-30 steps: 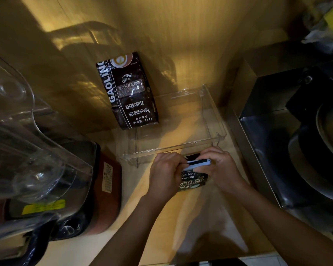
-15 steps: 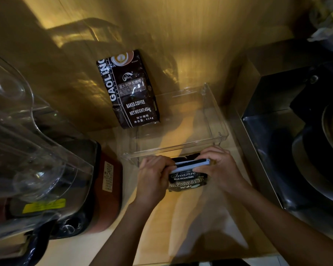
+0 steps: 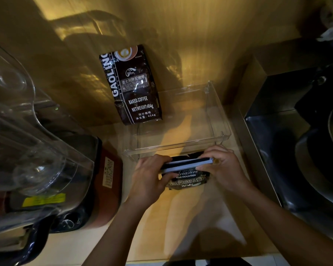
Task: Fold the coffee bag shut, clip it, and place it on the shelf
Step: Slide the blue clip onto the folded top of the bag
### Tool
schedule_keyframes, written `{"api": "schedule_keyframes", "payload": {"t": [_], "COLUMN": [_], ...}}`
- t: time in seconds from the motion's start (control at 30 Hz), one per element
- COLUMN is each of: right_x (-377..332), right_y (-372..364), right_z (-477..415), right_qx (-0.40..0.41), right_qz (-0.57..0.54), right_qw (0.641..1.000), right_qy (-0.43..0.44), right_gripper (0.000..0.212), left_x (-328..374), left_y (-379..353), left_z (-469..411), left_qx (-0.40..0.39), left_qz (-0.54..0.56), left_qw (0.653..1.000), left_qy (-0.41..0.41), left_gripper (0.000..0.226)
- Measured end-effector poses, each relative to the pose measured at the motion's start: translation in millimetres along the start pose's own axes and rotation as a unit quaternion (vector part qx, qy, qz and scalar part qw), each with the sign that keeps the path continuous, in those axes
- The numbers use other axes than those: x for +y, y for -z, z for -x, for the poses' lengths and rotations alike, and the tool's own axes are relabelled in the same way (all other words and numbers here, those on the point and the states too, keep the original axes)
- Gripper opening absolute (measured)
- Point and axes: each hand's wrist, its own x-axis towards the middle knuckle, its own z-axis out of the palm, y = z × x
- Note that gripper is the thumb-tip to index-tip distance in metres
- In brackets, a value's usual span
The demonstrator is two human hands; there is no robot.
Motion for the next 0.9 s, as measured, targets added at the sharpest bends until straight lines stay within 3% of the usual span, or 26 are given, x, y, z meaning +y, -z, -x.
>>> {"api": "schedule_keyframes", "payload": {"t": [0.13, 0.33, 0.63, 0.9], "right_x": [-3, -5, 0, -3], "right_y": [0, -2, 2, 3], "right_z": [-3, -4, -6, -14], "right_qx": [-0.004, 0.001, -0.011, -0.036], "right_qz": [0.004, 0.022, -0.042, 0.118], "right_qw": [1.0, 1.0, 0.999, 0.991], "right_qy": [0.001, 0.017, -0.026, 0.048], "right_gripper": [0.026, 0.025, 0.035, 0.014], "left_x": [12, 38, 42, 43], "left_y": [-2, -16, -18, -25], "left_z": [-10, -30, -39, -38], "left_qx": [-0.009, -0.023, -0.026, -0.008], "left_qz": [-0.096, -0.122, -0.057, -0.053], "left_qw": [0.994, 0.989, 0.996, 0.998], "left_qy": [-0.041, -0.084, -0.061, -0.044], "left_gripper": [0.026, 0.02, 0.015, 0.016]}}
